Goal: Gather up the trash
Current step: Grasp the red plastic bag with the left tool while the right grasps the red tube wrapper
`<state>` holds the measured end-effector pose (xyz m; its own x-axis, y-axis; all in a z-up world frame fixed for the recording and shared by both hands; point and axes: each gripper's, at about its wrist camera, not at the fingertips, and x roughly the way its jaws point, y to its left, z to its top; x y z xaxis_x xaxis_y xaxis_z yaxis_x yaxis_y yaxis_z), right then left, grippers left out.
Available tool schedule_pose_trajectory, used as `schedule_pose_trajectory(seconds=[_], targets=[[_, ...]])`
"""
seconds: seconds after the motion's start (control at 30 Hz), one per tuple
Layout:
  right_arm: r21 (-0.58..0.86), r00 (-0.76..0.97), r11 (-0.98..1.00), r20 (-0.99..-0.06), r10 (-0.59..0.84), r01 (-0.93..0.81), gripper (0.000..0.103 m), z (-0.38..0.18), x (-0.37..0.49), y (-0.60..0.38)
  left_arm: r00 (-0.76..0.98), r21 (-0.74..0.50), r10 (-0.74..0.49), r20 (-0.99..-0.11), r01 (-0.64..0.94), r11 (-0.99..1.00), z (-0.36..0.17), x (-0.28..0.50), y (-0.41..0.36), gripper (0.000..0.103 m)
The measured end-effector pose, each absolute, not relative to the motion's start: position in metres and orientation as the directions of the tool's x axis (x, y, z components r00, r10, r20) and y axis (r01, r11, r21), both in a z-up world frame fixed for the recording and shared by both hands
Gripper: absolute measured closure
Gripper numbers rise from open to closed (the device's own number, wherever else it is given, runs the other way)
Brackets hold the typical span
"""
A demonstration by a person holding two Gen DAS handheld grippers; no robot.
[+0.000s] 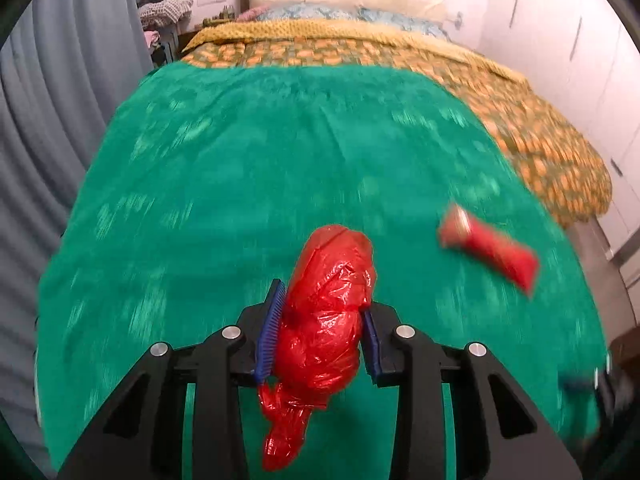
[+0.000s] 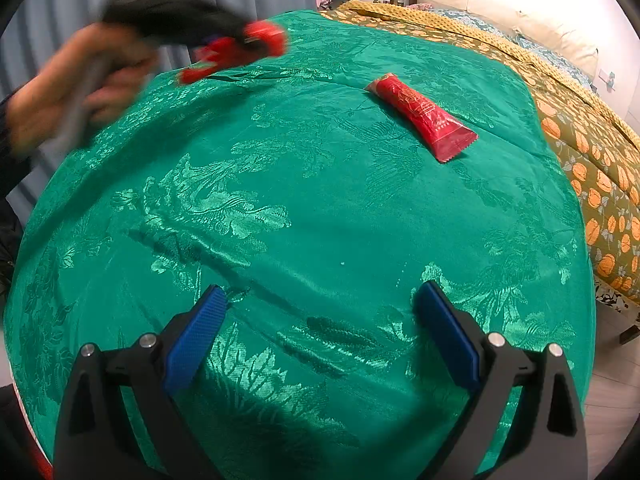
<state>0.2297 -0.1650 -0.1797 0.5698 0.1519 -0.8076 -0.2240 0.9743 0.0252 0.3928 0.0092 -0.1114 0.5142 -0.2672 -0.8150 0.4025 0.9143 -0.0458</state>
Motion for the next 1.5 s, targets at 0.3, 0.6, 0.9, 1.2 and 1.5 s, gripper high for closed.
schedule_pose_trajectory(seconds=[0.3,0.6,0.9,1.2,1.5], targets=[[0.021,0.571,0.974,-0.807,0.148,-0.224,0.009,-0.180,0.229,-0.165,0.502,-0.054,-0.258,-0.825,0.385,0.921,-0.144,0.276,0.047,0.059],[-0.011,0.590,0.965,-0.793,0.152,-0.263,0.009,-0.164,0.248,-0.181,0.529,0.006,-0.213,-0.821,0.382,0.924,-0.163,0.261,0.049,0.007],[-0.075,0.542,0.972,-0.838,0.059,-0.223,0.010,-0.160,0.378,-0.218,0.524,0.004,-0.216,-0.824,0.387,0.922,-0.165,0.265,0.048,0.005],[0.096,0.513,0.988,-0.846,0.147,-0.125,0.076,-0.160,0.390,-0.223,0.523,-0.003,-0.221,-0.823,0.386,0.923,-0.165,0.265,0.049,0.005],[0.185,0.441,0.971,-0.867,0.233,-0.148,0.076,-0.131,0.290,-0.198,0.523,-0.001,-0.220,-0.824,0.386,0.923,-0.165,0.264,0.048,0.005]])
